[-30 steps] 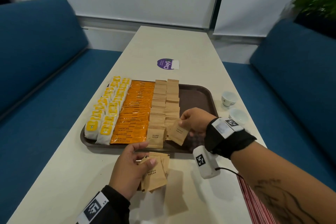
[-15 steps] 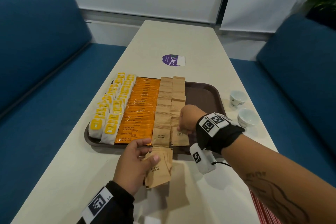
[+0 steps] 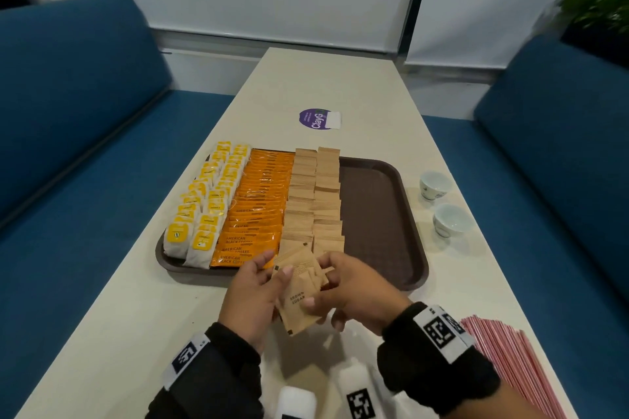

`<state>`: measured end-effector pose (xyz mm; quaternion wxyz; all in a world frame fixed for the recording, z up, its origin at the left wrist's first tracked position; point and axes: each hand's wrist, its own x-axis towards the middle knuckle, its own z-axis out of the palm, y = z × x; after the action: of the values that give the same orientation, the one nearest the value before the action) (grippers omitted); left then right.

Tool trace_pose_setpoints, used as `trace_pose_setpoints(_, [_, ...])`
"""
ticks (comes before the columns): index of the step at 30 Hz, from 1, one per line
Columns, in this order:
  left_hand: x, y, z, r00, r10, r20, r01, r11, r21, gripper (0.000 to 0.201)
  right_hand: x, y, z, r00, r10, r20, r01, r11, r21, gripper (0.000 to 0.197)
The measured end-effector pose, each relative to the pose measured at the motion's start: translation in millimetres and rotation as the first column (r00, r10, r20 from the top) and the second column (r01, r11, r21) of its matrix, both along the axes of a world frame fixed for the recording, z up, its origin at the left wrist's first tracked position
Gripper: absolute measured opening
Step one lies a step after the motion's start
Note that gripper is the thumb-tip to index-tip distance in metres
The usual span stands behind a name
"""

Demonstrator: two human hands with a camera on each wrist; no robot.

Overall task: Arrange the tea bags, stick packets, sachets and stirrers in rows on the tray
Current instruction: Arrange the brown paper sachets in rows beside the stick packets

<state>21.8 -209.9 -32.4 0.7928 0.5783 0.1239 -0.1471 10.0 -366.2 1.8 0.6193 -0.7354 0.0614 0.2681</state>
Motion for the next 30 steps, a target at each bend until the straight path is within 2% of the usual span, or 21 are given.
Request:
trace_pose_setpoints(4, [-10.2,1.2,2.5,0.976,-0.175,-0.128,0.148,0.969,-0.198,0.029,-4.0,-10.1,-3.9,0.999,-0.04,0.008,0.039,0.997,0.071,0.029])
trace_pose_setpoints(8, [-16.2,2.6,0.5,0.958,-0.251,-0.14,0.217,0.951,-0.219,0.029,-10.3,-11.4,-6.2,0.986,-0.166,0.032,0.162,0.983,0.09,0.03])
trace_pose_setpoints(12, [-16.6,2.6,-8.2,0.985,-0.155,-0.081,0.149,0.986,-0.076,0.042,-16.4,-5.1,-10.4,0.981,-0.183,0.067,0.186,0.981,-0.05,0.044])
trace_pose_setpoints(15, [-14.9,3.3,-13.2,0.994,-0.091,-0.057,0.089,0.995,-0.046,0.043,-16.7,-1.3,-12.3,0.98,-0.187,0.065,0.192,0.979,-0.064,0.045])
trace_pose_setpoints(17, [-13.5,4.0,-12.0,0.996,-0.074,-0.059,0.071,0.996,-0.051,0.035,-15.7,-4.3,-11.0,0.98,-0.184,0.076,0.189,0.979,-0.074,0.04])
trace_pose_setpoints(21, [-7.3,9.4,-8.8,0.999,-0.024,-0.039,0.02,0.995,-0.095,0.025,-10.6,-12.9,-4.9,0.968,-0.209,0.14,0.225,0.969,-0.103,0.015])
trace_pose_setpoints(23, [-3.2,12.1,-8.5,0.999,-0.002,-0.034,0.0,0.997,-0.077,0.023,-4.4,-17.8,-6.9,0.927,-0.317,0.2,0.343,0.932,-0.114,0.015])
trace_pose_setpoints(26, [1.2,14.5,-11.1,0.999,0.006,-0.048,-0.008,0.999,-0.041,0.026,6.2,-21.7,-17.2,0.865,-0.395,0.308,0.48,0.83,-0.284,0.011])
trace_pose_setpoints(30, [0.5,14.1,-13.9,0.998,-0.011,-0.066,0.009,1.0,-0.023,0.025,16.8,-15.9,-26.8,0.883,-0.343,0.32,0.465,0.735,-0.494,0.012])
